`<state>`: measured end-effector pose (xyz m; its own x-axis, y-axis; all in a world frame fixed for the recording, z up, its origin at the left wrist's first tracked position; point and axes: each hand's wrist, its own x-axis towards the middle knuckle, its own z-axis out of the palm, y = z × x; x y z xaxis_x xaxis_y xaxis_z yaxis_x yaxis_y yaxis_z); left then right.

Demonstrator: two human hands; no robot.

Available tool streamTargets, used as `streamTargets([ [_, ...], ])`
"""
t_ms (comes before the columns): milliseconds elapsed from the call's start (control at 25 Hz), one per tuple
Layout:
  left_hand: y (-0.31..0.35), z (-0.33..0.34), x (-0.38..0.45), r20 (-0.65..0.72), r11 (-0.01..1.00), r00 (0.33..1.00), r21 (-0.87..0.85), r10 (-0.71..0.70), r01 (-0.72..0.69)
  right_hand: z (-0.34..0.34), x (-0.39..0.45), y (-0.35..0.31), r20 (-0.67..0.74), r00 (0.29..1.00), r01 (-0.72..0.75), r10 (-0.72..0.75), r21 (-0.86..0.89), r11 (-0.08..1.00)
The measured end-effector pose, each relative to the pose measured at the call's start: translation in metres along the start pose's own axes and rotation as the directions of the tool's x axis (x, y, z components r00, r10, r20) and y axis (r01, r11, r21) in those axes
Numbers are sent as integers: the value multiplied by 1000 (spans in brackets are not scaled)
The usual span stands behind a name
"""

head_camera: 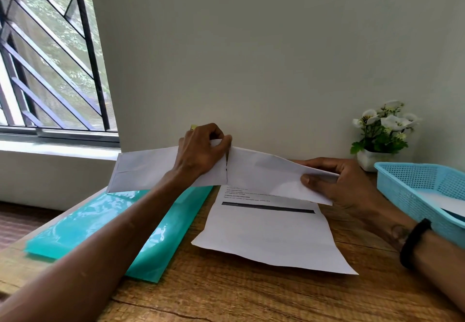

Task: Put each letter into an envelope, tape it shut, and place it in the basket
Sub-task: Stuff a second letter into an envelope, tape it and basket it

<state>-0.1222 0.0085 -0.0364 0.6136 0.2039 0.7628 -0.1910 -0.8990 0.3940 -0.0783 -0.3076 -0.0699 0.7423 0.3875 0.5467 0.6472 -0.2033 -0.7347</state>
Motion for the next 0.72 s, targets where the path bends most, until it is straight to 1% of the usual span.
streamTargets([
  [160,1,-2,1,-48,1000,999,-18,-7,6,3,-1,-3,-7,1000,9,-9,8,1000],
  [280,4,-3,2,-47,998,999,-55,4,-7,5,1,-2,-16,999,46,-47,-13,999],
  [360,8,-4,2,-14,995,999,-82,48,-49,6,2,-1,-33,999,25,-24,13,1000],
  [440,13,-9,4,39,992,995,-90,87,-83,3,2,1,-61,997,-30,35,79,996],
  [560,15,-19,7,98,986,990,-145,100,-85,-6,4,5,-89,990,-97,111,152,984],
  [640,17,-20,7,122,981,988,-180,99,-77,-12,4,4,-59,989,-122,134,173,977],
  [720,18,-16,4,143,983,982,-157,120,-97,-14,3,1,-22,989,-140,145,150,979],
])
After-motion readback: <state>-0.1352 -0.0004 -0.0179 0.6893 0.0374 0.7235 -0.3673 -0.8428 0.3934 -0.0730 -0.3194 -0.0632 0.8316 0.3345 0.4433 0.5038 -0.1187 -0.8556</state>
